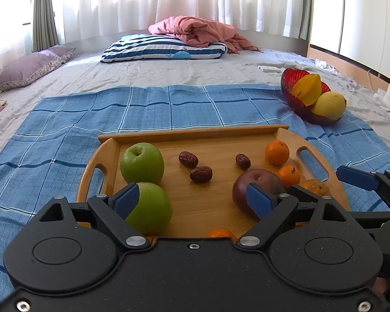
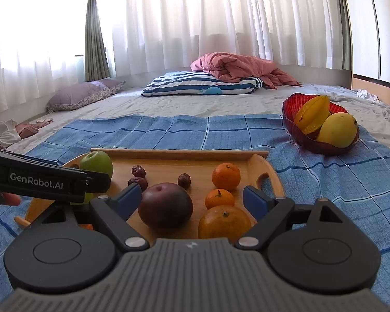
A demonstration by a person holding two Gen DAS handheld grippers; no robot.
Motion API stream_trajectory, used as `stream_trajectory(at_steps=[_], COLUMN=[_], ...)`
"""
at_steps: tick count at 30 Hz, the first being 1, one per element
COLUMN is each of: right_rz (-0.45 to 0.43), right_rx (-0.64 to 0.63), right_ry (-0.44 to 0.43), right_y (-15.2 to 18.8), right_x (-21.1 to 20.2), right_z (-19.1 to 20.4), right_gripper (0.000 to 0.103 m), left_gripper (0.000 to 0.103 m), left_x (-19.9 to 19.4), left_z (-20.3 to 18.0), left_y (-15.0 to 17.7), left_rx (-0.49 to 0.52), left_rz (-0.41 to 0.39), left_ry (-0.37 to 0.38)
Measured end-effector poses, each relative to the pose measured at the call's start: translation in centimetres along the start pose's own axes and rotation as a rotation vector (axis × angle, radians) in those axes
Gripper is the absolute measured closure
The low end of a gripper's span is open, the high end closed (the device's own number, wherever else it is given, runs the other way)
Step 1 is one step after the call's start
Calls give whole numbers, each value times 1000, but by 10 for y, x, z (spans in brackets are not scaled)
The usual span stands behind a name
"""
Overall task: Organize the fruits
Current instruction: 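Withdraw both open tools back from the tray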
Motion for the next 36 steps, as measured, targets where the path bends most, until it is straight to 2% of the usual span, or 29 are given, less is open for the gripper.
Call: stream_trajectory(at_steps=[36], right_rz=[6], right_rx=[-26], right_ry=[11], right_y=[37], right_x=[-23], right_z=[13], right_gripper=[1], left_gripper=[10], left_x=[-32], left_z=[10], left_y=[58], left_rx=[-53], left_rz=[-53], left_ry=[-38])
Point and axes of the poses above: each gripper's, at about its wrist camera, not at the fingertips, and x roughly the way its jaws point, z to its left, y to its underside, the point moved 4 cm from there along x, roughly the way its jaws point, and after that the axes turned 1 degree about y, right-handed, at the moved point
